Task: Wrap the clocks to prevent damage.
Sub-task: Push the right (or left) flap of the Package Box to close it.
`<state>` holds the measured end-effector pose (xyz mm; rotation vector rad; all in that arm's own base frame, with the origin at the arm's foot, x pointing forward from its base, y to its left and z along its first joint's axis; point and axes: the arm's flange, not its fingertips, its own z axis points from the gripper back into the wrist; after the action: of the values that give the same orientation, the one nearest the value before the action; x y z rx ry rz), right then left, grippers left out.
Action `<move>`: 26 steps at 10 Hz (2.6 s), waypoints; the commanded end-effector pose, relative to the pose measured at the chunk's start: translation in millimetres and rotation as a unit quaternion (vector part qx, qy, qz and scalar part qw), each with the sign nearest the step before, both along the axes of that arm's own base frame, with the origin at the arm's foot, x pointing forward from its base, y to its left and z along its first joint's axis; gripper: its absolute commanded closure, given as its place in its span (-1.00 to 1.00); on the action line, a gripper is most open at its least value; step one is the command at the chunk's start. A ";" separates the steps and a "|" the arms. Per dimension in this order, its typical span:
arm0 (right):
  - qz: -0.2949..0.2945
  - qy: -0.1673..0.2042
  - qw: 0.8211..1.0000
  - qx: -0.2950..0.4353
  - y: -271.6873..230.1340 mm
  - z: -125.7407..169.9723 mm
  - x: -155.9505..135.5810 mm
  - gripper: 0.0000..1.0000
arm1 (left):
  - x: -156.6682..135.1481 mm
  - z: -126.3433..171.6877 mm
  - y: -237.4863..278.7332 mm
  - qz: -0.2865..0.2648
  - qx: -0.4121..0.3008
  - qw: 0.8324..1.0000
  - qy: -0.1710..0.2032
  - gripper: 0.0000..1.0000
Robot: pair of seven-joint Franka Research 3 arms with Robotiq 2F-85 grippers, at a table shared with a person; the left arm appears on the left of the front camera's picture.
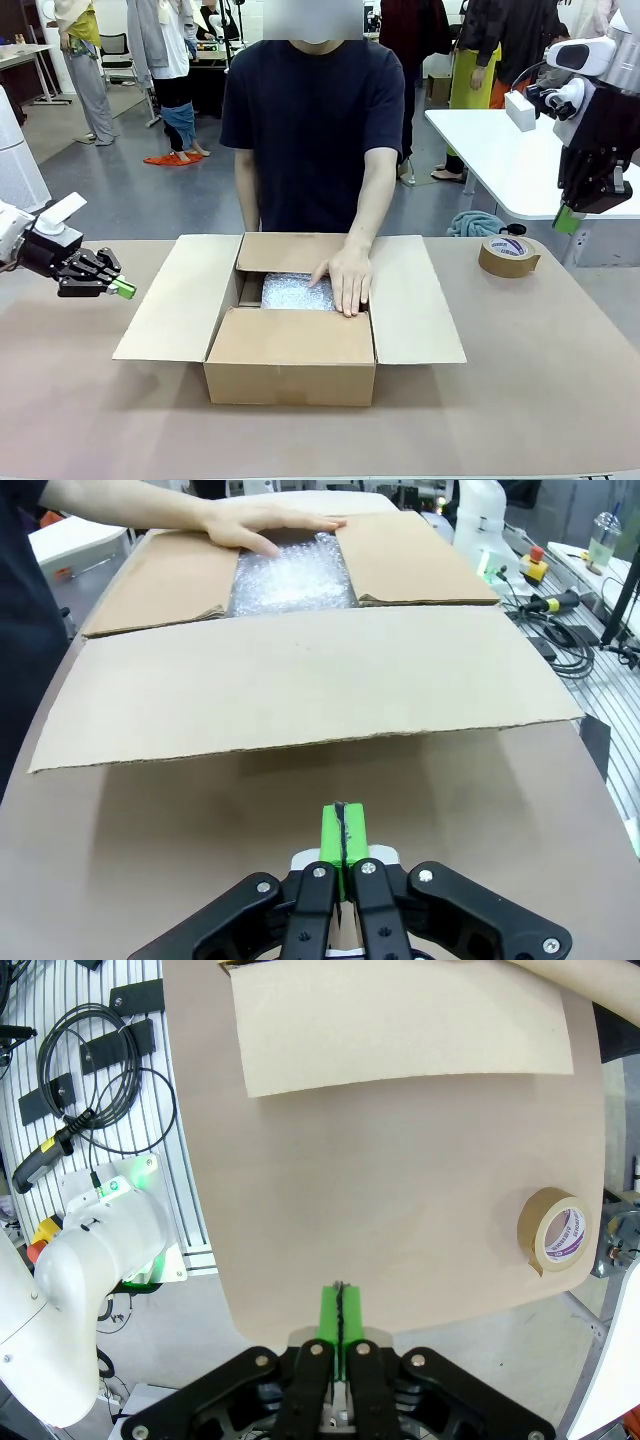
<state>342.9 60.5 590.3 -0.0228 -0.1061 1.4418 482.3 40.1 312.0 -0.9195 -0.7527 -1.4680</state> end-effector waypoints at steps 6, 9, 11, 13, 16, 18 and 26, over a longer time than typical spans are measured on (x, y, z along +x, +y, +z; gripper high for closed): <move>-0.003 0.002 1.000 0.006 1.6 -0.9 -0.4 0.98 | 3.3 -31.0 -23.0 0.034 -0.065 0.997 0.027 0.99; -0.003 0.002 1.000 0.006 1.6 -0.9 -0.4 0.98 | 8.2 -31.0 -30.3 0.028 -0.090 0.994 0.054 0.99; -0.003 0.002 1.000 0.006 1.6 -0.9 -0.4 0.98 | 15.2 -29.5 -35.2 0.015 -0.123 0.989 0.080 0.99; -0.003 0.002 1.000 0.006 1.6 -0.9 -0.4 0.98 | 18.0 -31.1 -36.9 0.003 -0.164 0.981 0.103 0.99; -0.003 0.002 1.000 0.006 1.6 -0.9 -0.4 0.98 | 24.4 -17.7 -50.3 -0.032 -0.214 0.970 0.110 0.99; -0.003 0.002 1.000 0.006 1.6 -0.9 -0.4 0.98 | 22.1 1.3 -70.2 -0.044 -0.215 0.972 0.088 0.99; -0.003 0.002 1.000 0.006 1.6 -0.9 -0.4 0.98 | 17.4 47.1 -182.3 -0.063 -0.119 0.991 0.008 0.99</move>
<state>342.9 60.7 590.2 -0.0232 -0.1057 1.4422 503.4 -132.2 365.8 -1.2355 -0.9117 -1.5196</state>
